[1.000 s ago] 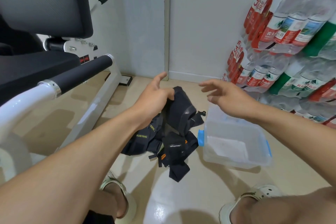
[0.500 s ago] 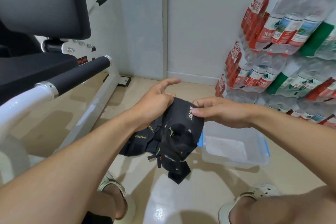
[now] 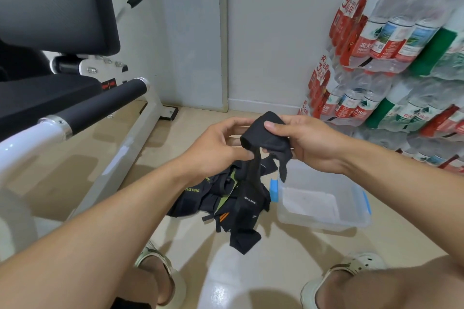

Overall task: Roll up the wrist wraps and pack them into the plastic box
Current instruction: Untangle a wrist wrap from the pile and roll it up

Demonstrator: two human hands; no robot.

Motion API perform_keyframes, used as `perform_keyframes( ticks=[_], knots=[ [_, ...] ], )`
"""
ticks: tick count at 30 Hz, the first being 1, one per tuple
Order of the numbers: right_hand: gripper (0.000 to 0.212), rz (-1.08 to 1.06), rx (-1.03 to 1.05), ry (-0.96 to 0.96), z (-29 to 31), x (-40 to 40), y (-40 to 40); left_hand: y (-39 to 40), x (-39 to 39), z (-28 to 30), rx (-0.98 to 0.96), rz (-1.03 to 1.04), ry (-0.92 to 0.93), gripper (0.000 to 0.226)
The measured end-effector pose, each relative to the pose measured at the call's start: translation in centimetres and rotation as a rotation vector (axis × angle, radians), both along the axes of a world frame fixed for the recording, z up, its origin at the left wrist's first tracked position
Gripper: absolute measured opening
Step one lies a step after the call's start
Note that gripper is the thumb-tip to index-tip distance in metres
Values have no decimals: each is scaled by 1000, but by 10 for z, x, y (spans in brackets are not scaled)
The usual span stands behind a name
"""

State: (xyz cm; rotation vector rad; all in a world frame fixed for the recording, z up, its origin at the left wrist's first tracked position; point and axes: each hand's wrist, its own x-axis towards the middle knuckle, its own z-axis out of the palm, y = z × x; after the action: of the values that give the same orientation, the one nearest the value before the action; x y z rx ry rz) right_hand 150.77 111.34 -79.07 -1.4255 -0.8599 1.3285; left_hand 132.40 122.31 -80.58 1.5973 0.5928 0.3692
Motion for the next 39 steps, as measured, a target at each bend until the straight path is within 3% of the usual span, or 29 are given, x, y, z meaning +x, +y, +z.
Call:
perform_keyframes(
  ticks=[4, 6, 8, 12, 17, 21, 25, 30, 35, 39],
  knots=[
    [25, 92, 10, -4, 5, -3, -3, 4, 4, -2, 53, 113, -13, 27],
    [39, 112, -8, -14, 5, -3, -2, 5, 4, -3, 34, 165, -15, 28],
    [35, 102, -15, -62, 7, -5, -4, 4, 4, -1, 25, 196, -4, 35],
    [15, -13, 63, -180, 10, -14, -6, 6, 3, -5, 30, 158, 50, 28],
    [9, -243, 248, -401, 13, -25, -5, 1, 3, -3, -14, 66, 67, 27],
    [16, -393, 245, -556, 7, -19, 0, -3, 3, 1, -78, 12, 32, 31],
    [17, -378, 272, -490, 5, -15, -1, -9, 2, 4, -119, -48, 16, 29],
    [37, -378, 241, -431, 4, -13, 0, -11, 2, 3, -147, -73, 43, 27],
    [20, -321, 283, -485, 4, -13, -2, -12, 2, 4, -157, -133, 75, 21],
    [19, -323, 374, -474, 2, -11, -1, -13, 6, 8, -246, -70, 44, 46]
  ],
)
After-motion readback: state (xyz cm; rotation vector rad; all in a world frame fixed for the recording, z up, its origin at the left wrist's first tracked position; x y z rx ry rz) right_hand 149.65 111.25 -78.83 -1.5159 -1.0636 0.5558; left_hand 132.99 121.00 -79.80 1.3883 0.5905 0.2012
